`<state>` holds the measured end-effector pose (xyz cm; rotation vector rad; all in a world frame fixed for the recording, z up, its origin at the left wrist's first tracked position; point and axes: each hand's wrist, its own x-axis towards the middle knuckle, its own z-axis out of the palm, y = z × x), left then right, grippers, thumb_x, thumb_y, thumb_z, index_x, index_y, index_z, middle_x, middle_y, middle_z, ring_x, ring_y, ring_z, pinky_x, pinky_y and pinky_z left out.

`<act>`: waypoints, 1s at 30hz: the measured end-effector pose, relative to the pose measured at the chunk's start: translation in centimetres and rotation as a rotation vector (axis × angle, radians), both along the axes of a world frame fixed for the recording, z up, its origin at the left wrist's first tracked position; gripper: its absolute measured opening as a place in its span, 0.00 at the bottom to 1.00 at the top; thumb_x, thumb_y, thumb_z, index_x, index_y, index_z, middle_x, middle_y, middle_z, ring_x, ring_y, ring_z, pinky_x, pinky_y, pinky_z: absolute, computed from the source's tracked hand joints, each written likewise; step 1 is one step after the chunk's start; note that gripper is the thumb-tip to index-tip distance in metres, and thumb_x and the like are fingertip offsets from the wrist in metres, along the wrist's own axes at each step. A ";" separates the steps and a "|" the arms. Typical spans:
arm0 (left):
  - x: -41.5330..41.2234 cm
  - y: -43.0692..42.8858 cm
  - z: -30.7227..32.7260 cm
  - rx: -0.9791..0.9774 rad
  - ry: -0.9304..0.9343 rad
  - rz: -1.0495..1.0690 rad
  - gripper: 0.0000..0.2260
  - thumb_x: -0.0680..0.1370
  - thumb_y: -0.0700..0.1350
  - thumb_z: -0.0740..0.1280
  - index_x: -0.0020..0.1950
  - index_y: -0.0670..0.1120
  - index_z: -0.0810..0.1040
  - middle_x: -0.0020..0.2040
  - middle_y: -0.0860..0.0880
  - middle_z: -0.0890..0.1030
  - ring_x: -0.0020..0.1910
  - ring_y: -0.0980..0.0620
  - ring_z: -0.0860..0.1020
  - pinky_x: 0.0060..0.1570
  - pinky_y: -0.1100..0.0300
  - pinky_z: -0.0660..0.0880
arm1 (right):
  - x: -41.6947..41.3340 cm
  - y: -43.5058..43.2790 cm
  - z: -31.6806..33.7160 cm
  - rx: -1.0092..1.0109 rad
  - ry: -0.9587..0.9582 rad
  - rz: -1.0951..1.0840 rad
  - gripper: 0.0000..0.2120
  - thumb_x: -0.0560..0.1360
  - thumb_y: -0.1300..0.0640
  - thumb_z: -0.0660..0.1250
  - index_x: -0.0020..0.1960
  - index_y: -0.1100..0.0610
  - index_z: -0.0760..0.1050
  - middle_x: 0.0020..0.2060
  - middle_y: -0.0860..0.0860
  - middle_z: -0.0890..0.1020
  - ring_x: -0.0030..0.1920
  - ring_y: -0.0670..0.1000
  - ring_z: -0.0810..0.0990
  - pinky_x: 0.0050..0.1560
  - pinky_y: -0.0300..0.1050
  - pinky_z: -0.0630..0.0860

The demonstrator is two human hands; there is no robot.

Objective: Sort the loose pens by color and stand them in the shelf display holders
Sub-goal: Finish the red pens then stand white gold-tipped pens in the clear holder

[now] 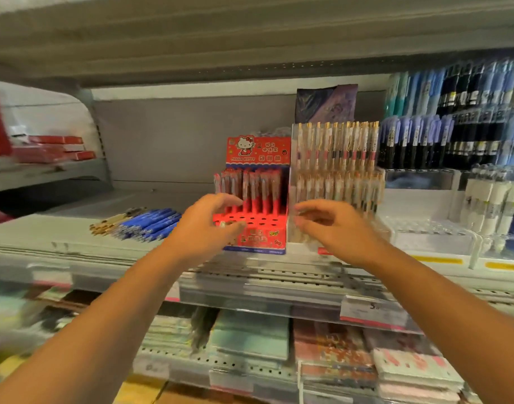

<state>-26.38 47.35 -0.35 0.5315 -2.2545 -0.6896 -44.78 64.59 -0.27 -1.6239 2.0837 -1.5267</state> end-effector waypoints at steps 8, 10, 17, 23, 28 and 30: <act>9.1 -6.2 -0.2 -0.002 -0.110 0.131 0.17 0.76 0.53 0.71 0.64 0.57 0.75 0.60 0.59 0.76 0.59 0.59 0.75 0.50 0.65 0.68 | 7.5 -9.3 0.1 0.103 0.060 0.145 0.12 0.76 0.53 0.71 0.59 0.53 0.81 0.49 0.46 0.84 0.51 0.45 0.83 0.54 0.43 0.79; 11.5 -8.8 0.1 0.030 -0.118 0.169 0.17 0.76 0.53 0.71 0.65 0.58 0.75 0.61 0.59 0.75 0.59 0.58 0.74 0.52 0.62 0.70 | 9.3 -12.2 0.0 0.124 0.083 0.159 0.13 0.76 0.54 0.70 0.60 0.55 0.81 0.50 0.46 0.84 0.50 0.43 0.82 0.53 0.41 0.79; 18.0 -19.5 1.4 0.057 -0.198 0.232 0.14 0.77 0.53 0.70 0.61 0.53 0.76 0.56 0.55 0.78 0.56 0.55 0.76 0.52 0.59 0.72 | 14.6 -23.3 1.0 0.193 0.085 0.117 0.13 0.76 0.54 0.71 0.59 0.57 0.80 0.51 0.51 0.85 0.49 0.47 0.83 0.54 0.45 0.78; 18.2 -27.4 0.6 0.136 -0.312 0.250 0.14 0.75 0.53 0.72 0.57 0.50 0.77 0.52 0.51 0.79 0.51 0.51 0.78 0.47 0.56 0.74 | 16.2 -31.5 1.0 0.253 0.138 0.057 0.05 0.74 0.53 0.72 0.48 0.52 0.82 0.42 0.46 0.84 0.46 0.47 0.82 0.54 0.47 0.78; 14.5 -32.4 0.3 0.107 -0.453 0.246 0.14 0.74 0.57 0.70 0.37 0.48 0.74 0.35 0.50 0.77 0.37 0.50 0.76 0.36 0.57 0.69 | 15.4 -36.7 2.3 0.420 0.275 0.089 0.06 0.75 0.54 0.70 0.48 0.54 0.84 0.38 0.43 0.83 0.38 0.42 0.79 0.47 0.44 0.78; 12.7 -33.7 0.2 0.100 -0.518 0.229 0.19 0.73 0.61 0.69 0.34 0.47 0.72 0.32 0.49 0.75 0.31 0.51 0.72 0.31 0.57 0.64 | 14.9 -38.4 2.9 0.536 0.401 0.120 0.07 0.77 0.53 0.68 0.52 0.52 0.83 0.40 0.42 0.81 0.39 0.41 0.78 0.44 0.42 0.76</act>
